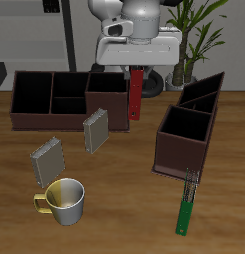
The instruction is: Place the red book into the left desk caddy's right compartment
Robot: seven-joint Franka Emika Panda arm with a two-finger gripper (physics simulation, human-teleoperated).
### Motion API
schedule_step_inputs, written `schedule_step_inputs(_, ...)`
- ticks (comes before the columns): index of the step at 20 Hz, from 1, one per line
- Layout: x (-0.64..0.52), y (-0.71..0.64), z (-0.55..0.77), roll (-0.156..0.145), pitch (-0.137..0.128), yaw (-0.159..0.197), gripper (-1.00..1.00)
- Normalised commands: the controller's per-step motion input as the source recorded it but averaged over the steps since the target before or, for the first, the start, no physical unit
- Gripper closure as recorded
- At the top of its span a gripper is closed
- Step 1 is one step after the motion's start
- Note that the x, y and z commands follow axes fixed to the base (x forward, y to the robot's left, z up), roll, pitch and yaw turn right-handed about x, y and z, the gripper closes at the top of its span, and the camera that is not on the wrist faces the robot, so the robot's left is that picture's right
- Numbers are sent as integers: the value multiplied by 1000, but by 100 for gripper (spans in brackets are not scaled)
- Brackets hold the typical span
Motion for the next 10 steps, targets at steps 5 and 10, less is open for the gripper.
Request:
schedule_step_inputs(5,-302,167,324,-11,-25,-2,100)
schedule_step_inputs(10,-80,286,137,49,-4,24,100)
